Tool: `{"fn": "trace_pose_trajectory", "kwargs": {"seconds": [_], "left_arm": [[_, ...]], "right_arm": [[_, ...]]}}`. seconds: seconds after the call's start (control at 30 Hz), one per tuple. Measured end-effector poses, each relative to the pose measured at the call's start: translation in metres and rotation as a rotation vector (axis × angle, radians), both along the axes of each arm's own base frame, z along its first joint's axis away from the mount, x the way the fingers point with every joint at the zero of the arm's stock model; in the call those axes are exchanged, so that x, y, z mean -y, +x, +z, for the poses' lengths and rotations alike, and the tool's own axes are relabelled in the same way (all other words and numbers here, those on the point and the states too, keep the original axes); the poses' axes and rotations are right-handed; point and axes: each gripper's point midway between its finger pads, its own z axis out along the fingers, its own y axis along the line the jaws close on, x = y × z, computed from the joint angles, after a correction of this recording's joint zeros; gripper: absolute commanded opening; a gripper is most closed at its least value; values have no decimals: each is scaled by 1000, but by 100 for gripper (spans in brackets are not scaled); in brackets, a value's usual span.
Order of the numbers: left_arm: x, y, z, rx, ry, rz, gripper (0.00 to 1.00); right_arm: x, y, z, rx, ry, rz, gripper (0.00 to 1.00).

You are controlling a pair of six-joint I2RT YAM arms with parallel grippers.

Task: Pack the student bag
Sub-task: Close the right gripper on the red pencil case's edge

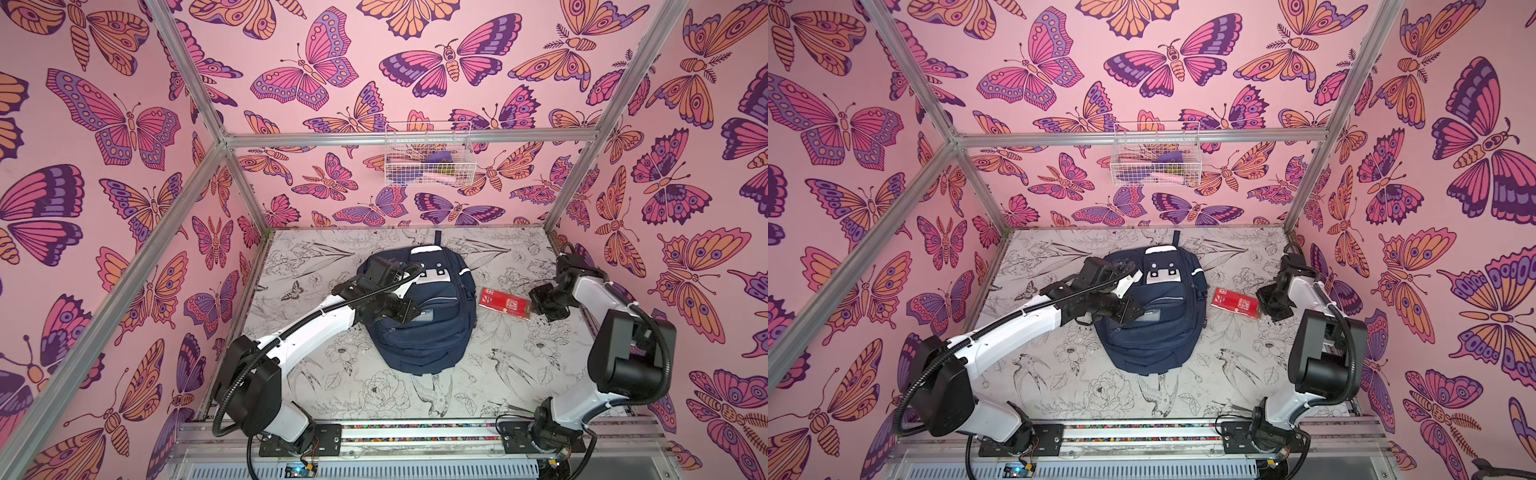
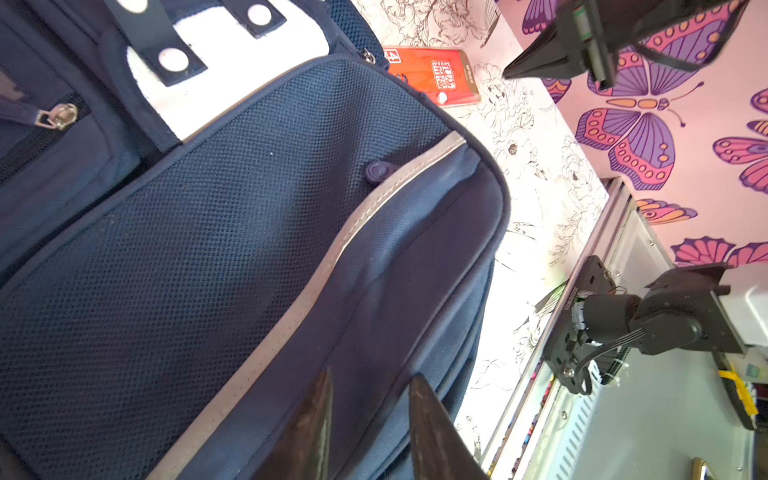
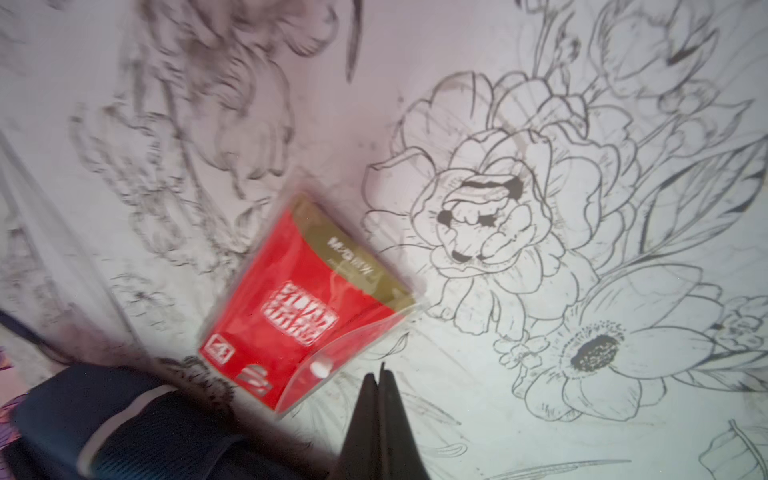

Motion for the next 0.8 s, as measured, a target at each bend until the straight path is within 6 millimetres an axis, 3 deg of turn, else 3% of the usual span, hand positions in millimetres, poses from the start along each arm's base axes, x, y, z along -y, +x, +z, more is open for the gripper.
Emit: {"fn": "trace_pose_trajectory", "kwargs": {"seconds": [0.1, 0.17, 0.53, 0.8], "left_arm": [[0, 0, 4, -3, -12, 12, 42], [0, -1, 6, -7, -19, 18, 45], [-10, -6, 47, 60, -90, 55, 49], [-14, -4, 49, 66, -90, 66, 47]], "right_arm": [[-3, 0, 6, 7, -8, 25, 47], [-7, -6, 1, -26, -13, 43, 50], [-13, -17, -47, -184, 22, 34, 48], [-12, -7, -61, -209, 40, -13, 43]]}}
